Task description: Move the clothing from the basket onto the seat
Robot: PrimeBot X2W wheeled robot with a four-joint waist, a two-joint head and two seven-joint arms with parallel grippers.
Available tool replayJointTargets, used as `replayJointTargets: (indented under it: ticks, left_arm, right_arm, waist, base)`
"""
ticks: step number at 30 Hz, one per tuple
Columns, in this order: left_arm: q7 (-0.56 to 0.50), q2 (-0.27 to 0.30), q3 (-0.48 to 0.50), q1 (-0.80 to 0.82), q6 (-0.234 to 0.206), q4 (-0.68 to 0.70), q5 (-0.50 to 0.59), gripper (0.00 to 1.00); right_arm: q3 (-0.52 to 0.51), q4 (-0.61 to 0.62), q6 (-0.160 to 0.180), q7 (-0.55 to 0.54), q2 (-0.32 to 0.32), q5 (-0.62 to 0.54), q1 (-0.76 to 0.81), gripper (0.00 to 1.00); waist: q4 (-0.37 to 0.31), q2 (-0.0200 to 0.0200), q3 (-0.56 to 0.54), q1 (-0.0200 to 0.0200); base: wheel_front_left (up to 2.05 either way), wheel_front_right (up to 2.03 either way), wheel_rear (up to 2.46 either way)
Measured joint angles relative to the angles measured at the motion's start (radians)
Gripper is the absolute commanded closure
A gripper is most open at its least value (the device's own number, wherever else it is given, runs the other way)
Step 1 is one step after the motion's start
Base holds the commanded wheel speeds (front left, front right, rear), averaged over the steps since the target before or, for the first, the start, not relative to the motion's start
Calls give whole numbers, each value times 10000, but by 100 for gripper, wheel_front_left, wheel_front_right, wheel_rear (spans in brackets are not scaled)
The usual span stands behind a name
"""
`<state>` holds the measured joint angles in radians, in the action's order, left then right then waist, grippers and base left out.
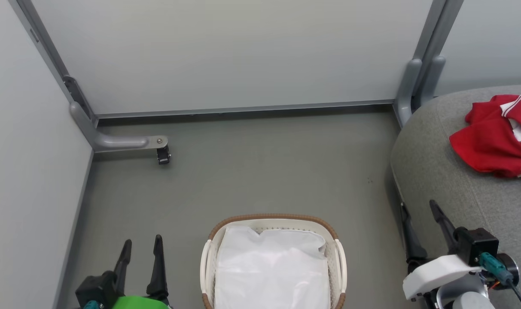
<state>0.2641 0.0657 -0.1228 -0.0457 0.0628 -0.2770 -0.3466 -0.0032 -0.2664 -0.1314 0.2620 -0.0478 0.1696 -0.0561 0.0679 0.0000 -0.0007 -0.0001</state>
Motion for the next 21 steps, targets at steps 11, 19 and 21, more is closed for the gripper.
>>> replayJointTargets:
  ticks: [11,19,21]
  left_arm:
    - [-405,-36,151,-45,2,-431,-1177,100]
    - [-775,-63,376,3,92,-343,-2454,100]
    - [-853,-67,447,12,94,-311,-2775,100]
  right_arm:
    - [-104,-435,0,-430,86,1315,209,100]
    - [-186,-355,0,-773,84,2784,199,100]
    - [-207,-339,0,-861,82,3104,195,100]
  waist:
    - [-40,0,1,0]
    - [-85,0,4,1]
    - [-95,0,5,0]
  base:
    - [0,0,0]
    - [0,0,0]
    - [0,0,0]
